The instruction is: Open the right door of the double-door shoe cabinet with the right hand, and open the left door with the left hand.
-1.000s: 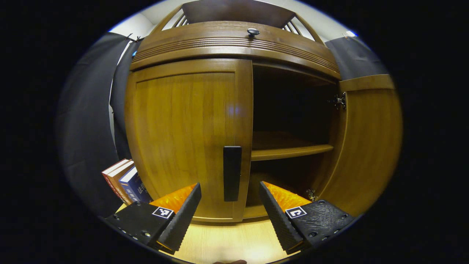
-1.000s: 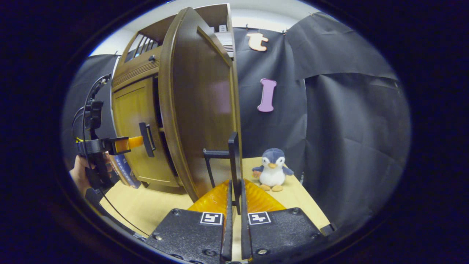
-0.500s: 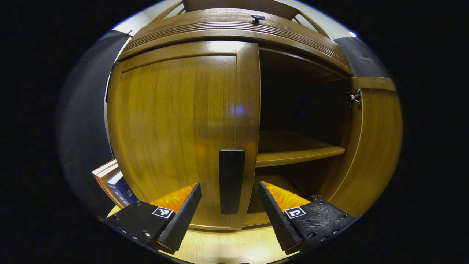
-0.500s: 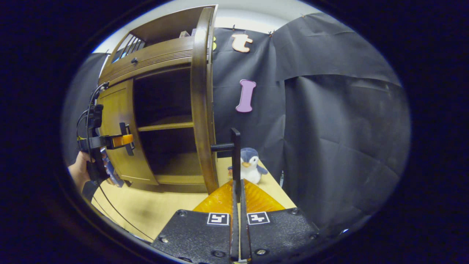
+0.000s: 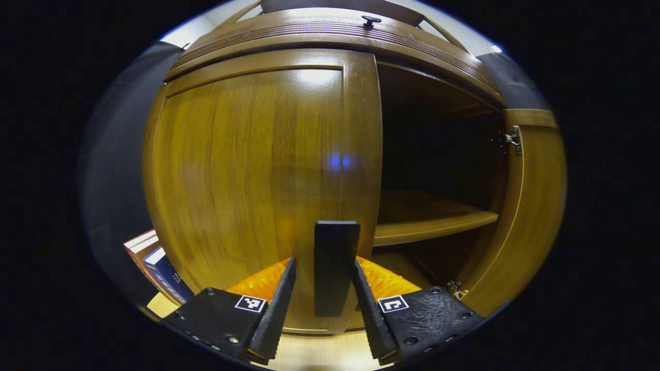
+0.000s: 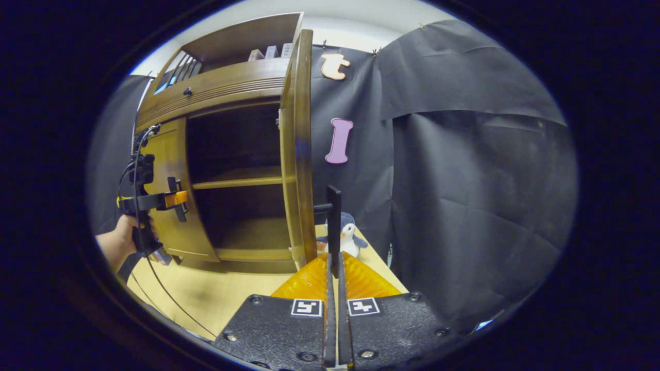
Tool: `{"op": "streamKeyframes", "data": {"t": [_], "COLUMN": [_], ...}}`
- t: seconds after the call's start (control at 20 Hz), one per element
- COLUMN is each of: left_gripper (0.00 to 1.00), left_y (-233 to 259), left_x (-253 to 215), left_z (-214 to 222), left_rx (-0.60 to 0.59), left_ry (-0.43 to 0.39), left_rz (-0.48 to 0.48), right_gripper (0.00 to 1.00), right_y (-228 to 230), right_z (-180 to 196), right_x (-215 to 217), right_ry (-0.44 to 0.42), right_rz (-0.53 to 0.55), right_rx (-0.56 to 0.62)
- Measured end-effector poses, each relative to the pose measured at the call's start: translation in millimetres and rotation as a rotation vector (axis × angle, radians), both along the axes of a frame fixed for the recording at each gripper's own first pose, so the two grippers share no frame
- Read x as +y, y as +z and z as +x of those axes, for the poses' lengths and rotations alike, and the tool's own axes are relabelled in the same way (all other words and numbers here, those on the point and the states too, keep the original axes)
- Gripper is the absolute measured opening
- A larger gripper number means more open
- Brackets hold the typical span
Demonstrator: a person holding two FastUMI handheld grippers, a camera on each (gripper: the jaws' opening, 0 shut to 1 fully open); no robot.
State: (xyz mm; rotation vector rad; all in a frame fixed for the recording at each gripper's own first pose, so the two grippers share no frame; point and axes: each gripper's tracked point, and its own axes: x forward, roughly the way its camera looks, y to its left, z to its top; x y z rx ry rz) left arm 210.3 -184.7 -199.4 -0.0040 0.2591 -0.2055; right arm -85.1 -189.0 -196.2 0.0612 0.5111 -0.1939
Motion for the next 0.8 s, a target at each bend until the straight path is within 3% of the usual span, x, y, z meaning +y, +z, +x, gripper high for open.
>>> {"op": "streamKeyframes", "data": {"t": [0.05, 0.2, 0.25, 0.35, 0.55, 0.7, 0.8], "left_gripper": [0.51, 0.53, 0.36, 0.29, 0.29, 0.29, 0.29], "left_y": [-1, 2, 1, 1, -1, -1, -2], "left_x": [-3, -8, -9, -8, -8, -6, -4], "left_z": [0, -4, 0, -2, -4, -10, -17], "left_rx": [-0.002, -0.022, -0.029, -0.037, -0.028, -0.024, -0.018], "left_ry": [-0.017, -0.064, -0.072, -0.089, -0.109, -0.123, -0.132], "left_rz": [-0.016, -0.020, -0.011, -0.001, 0.000, 0.009, 0.023], "right_gripper": [0.05, 0.05, 0.05, 0.07, 0.16, 0.35, 0.39], "right_y": [2, 8, 8, 9, 12, 11, 11], "right_z": [-1, -2, -4, -2, -6, -8, -8], "right_x": [0, 3, 5, 10, 28, 36, 43], "right_ry": [0.001, 0.010, 0.012, 0.017, 0.042, 0.054, 0.067], "right_rz": [0.001, 0.002, -0.001, -0.004, -0.008, -0.019, -0.021], "right_rx": [-0.003, -0.010, -0.008, -0.005, -0.010, -0.013, -0.015]}}
